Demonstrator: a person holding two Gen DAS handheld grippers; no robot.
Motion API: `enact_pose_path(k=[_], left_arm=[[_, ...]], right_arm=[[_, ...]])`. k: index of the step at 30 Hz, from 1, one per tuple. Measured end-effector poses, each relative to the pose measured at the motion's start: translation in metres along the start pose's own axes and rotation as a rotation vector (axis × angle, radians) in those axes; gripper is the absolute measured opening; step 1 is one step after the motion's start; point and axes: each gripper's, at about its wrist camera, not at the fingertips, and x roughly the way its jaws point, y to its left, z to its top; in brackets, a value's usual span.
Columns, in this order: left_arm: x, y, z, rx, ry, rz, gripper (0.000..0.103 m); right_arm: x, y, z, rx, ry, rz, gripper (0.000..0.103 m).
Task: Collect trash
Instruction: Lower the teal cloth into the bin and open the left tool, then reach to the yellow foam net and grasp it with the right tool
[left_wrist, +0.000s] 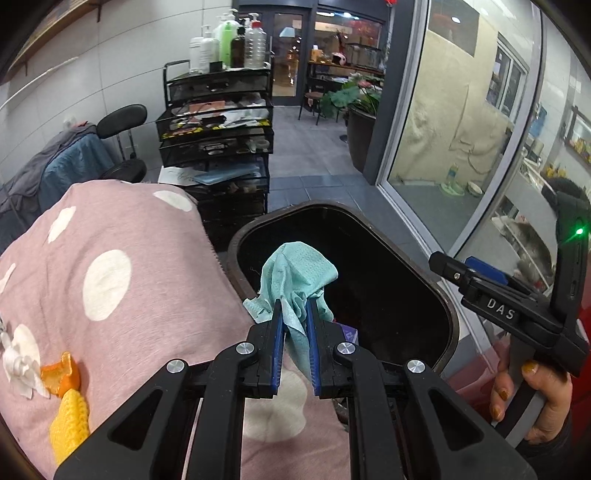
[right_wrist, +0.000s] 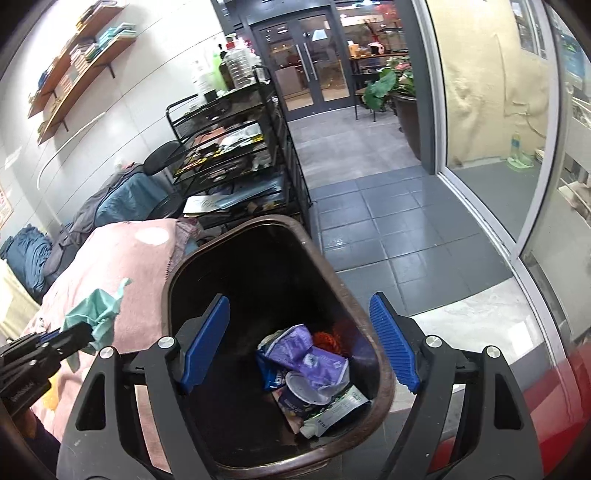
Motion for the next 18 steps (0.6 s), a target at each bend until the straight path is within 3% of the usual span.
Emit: enact_pose_path(k=[8, 11, 13, 18], left_arm=[[0.025, -0.019, 0.004, 0.075, 0.056, 0.024, 0.016], [0.032, -0.025, 0.001, 0.105, 0.075, 0.036, 0.032], [0.034, -0.027, -0.001, 0.117, 0.078, 0.049, 0.058], [0.030, -0.034, -0.003, 0.161, 0.049, 0.064, 0.083]], right_arm=[[-0.002, -0.018, 0.000, 0.034, 0.002, -0.028, 0.079], [-0.002, -0.023, 0.000, 0.043, 0.002, -0.034, 0.079], [-0.002, -0.024, -0.001, 0.049, 0.000, -0.037, 0.081], [-0.002, -0.025, -0.001, 0.058, -0.006, -0.034, 0.084]])
